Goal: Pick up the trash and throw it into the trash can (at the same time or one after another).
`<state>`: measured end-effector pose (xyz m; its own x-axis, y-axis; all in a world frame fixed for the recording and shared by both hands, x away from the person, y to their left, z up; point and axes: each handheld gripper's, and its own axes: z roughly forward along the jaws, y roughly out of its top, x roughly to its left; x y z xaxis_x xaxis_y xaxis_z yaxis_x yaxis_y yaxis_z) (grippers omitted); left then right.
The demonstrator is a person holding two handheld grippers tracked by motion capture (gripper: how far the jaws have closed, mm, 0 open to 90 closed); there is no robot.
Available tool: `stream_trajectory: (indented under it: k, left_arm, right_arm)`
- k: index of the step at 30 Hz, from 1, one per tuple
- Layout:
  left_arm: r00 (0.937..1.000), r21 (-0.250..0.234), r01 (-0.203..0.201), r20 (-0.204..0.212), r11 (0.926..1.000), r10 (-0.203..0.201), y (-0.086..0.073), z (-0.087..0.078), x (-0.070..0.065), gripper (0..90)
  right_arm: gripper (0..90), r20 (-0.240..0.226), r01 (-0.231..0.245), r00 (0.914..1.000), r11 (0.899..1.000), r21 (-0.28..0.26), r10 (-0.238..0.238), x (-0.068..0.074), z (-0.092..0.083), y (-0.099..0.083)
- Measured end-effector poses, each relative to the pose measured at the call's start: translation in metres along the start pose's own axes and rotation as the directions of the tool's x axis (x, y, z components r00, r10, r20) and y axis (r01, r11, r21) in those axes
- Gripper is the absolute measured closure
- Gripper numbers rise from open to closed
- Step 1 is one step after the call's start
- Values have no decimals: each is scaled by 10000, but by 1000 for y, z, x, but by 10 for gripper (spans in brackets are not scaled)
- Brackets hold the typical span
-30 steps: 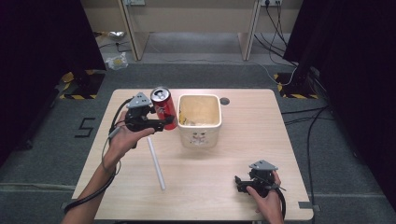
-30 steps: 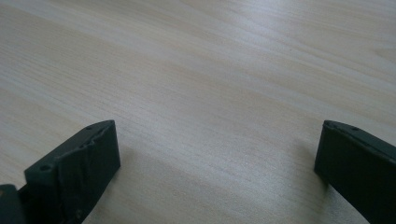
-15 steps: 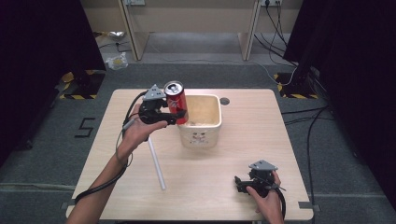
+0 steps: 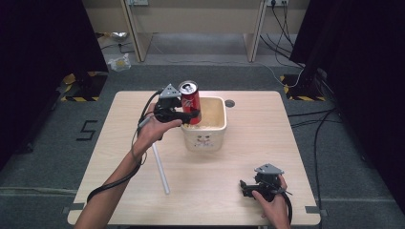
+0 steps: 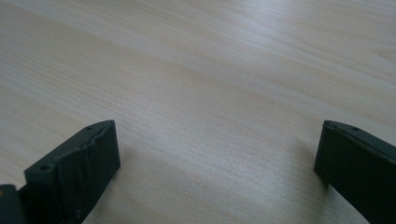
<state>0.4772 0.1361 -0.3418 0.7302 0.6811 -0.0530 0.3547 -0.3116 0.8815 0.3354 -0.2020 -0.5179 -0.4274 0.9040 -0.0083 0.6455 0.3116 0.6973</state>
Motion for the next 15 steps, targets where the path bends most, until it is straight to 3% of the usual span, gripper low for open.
stream_trajectory:
  k: [15]
  left_arm:
    - [9998, 280, 141, -132, 9995, -137, -9, 23, 5, 336]
  right_arm:
    - [2, -26, 77, 10000, 10000, -17, -77, 0, 0, 0]
